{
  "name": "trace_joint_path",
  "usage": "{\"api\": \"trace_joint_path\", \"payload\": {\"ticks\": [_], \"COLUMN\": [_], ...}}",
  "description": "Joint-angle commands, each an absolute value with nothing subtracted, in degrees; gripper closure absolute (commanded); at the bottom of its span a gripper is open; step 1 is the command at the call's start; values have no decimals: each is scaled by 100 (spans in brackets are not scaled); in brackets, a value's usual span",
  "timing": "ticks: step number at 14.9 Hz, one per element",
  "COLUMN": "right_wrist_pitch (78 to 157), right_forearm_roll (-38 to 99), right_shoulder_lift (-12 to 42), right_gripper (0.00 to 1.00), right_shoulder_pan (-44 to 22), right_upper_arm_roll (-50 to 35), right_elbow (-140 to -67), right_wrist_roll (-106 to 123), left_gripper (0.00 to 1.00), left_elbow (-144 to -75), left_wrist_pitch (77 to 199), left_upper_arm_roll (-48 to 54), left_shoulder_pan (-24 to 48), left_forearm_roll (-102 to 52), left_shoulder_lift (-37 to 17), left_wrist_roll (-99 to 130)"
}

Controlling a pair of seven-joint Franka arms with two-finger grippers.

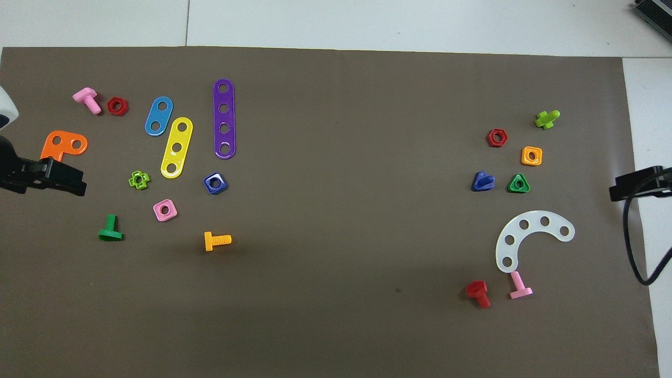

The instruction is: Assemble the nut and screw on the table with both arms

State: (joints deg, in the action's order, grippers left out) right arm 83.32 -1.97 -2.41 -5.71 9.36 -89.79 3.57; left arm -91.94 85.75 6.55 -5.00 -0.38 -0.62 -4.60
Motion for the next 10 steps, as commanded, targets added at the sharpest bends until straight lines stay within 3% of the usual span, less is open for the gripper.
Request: {"api": "trace_joint_path", "payload": {"ticks": [1,10], "right_wrist_pitch": [8350,8385], "right_forearm_roll": [-149,-97], "right_shoulder_lift": [-334,-456], "right_gripper": [0,0], "right_shoulder_pan": [-545,-588], "right_upper_arm_roll": [905,897], "right_elbow": [-9096,-9350], "right_wrist_roll": [448,439], "left_gripper": [0,0], "left_elbow": [-9352,-9360], "left_wrist_pitch": [8692,8745], "left_upper_arm_roll": [659,668], "left_shoulder_pan": [-554,-527], "left_forearm_roll": [-132,-132], "left_shoulder_lift": [79,79], "left_wrist_roll": [-466,-448]}}
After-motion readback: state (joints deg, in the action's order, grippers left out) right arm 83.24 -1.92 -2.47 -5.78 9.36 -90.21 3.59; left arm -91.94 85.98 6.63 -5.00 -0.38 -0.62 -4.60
